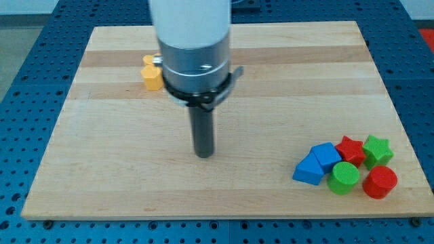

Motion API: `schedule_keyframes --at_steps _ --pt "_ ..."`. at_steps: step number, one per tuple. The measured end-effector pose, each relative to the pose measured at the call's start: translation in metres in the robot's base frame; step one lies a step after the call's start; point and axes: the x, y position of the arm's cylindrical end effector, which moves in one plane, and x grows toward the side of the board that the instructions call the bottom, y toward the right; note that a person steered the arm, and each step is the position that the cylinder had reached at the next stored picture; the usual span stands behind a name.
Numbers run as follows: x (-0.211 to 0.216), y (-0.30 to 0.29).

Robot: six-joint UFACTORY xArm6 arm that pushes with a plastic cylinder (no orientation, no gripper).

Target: Push the yellow heart to the center

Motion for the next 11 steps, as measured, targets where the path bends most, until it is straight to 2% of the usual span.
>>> schedule_keyframes --at_steps 1,3,5,6,7,8,10,11 --pt "-0.032 -0.065" --pt "-0.043 -0.081" --pt "-0.125 -0.174" --pt "-0.205 -0.136" --pt "-0.2 -0.056" --pt "-0.167 -0.02" --pt "-0.156 0.103" --pt "-0.121 0.122"
